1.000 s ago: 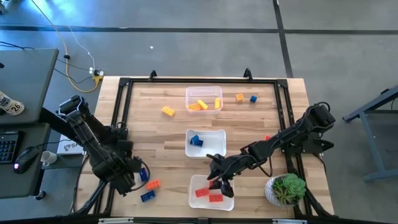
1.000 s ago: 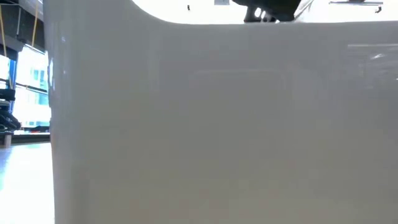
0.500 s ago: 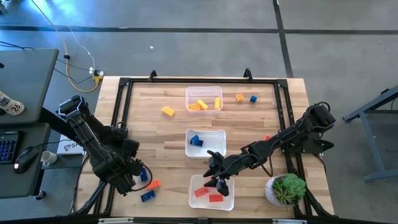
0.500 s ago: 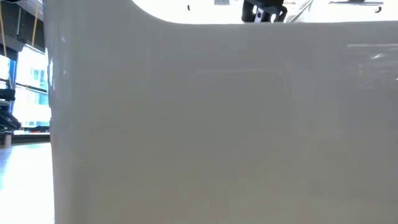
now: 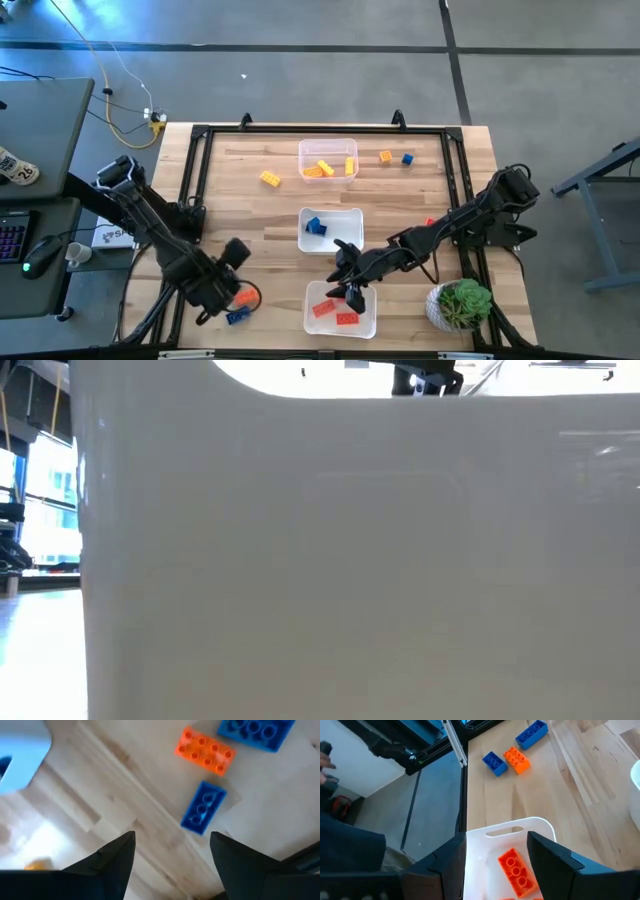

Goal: Sort & place blocks by color
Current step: Put the blue game piece into the top white bin

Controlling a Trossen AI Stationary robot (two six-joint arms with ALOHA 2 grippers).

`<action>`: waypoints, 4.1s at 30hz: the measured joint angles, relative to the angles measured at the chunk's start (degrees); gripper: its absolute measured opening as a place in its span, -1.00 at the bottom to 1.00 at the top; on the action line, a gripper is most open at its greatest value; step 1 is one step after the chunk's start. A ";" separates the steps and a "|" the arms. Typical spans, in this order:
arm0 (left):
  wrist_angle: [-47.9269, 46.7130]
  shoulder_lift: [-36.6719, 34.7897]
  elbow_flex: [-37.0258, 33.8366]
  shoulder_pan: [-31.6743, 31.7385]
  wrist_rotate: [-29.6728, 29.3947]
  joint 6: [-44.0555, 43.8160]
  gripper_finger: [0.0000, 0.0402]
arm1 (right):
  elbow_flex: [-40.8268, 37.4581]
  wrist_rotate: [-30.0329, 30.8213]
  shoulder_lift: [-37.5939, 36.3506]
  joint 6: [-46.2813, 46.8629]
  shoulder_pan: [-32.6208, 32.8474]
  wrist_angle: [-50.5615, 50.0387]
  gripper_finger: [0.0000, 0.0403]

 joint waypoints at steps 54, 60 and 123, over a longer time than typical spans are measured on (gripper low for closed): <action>9.34 22.85 -6.21 2.56 8.85 7.07 -0.29 | 0.02 -0.28 -0.04 1.79 0.22 -0.26 -0.03; 9.30 22.49 -6.24 2.56 8.74 7.07 -0.47 | 0.02 -0.27 -0.04 1.90 0.20 -0.26 -0.03; 48.89 -5.52 -6.27 47.30 11.94 -2.84 -0.47 | 0.04 3.74 -12.63 -14.90 -43.81 -10.27 -0.03</action>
